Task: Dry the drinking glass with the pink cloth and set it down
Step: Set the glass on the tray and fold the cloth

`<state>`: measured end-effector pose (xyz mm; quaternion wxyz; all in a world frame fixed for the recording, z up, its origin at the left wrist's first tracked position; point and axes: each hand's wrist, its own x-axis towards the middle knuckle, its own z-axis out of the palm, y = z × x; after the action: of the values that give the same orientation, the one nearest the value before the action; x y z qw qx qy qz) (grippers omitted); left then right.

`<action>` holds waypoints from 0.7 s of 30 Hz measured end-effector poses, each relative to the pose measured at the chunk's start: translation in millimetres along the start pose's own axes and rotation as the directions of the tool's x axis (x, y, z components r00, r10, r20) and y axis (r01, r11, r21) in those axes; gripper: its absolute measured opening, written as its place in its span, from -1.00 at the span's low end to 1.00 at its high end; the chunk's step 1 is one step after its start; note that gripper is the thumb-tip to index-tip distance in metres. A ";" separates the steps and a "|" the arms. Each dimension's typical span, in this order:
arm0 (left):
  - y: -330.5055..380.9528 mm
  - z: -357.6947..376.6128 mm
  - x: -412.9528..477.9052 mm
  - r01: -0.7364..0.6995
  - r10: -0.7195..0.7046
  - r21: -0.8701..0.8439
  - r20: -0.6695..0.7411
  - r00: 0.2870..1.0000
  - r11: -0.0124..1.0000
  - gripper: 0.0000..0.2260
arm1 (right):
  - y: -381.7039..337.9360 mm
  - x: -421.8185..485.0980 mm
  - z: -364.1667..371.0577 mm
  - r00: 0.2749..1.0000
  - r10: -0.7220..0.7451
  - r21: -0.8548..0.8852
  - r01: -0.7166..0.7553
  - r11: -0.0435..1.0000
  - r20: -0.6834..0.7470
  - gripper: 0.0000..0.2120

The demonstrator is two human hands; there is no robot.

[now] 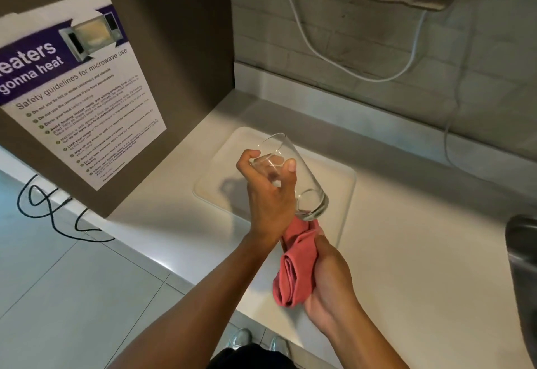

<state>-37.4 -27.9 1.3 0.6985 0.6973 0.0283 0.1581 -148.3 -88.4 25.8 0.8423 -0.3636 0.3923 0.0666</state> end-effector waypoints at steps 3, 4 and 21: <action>-4.8 0.8 19.0 -0.021 0.020 0.019 0.007 1.000 1.000 -0.35 | -10.2 0.9 -13.7 0.997 -0.064 -0.073 0.068 0.995 0.052 -0.69; -6.9 0.3 26.2 -0.021 0.021 0.031 0.018 1.000 0.999 -0.33 | -15.1 1.0 -15.4 0.993 -0.090 -0.062 0.095 0.994 0.074 -0.70; -44.9 26.5 32.3 -0.066 -0.081 0.366 0.370 0.926 0.928 -0.19 | -65.0 -4.0 -34.1 0.858 -0.385 -0.124 0.447 0.886 0.340 -0.56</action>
<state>8.2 -44.0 -36.3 0.5466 0.8340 -0.0748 0.0096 -146.1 -157.6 50.4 0.8464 -0.5075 0.1599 -0.0236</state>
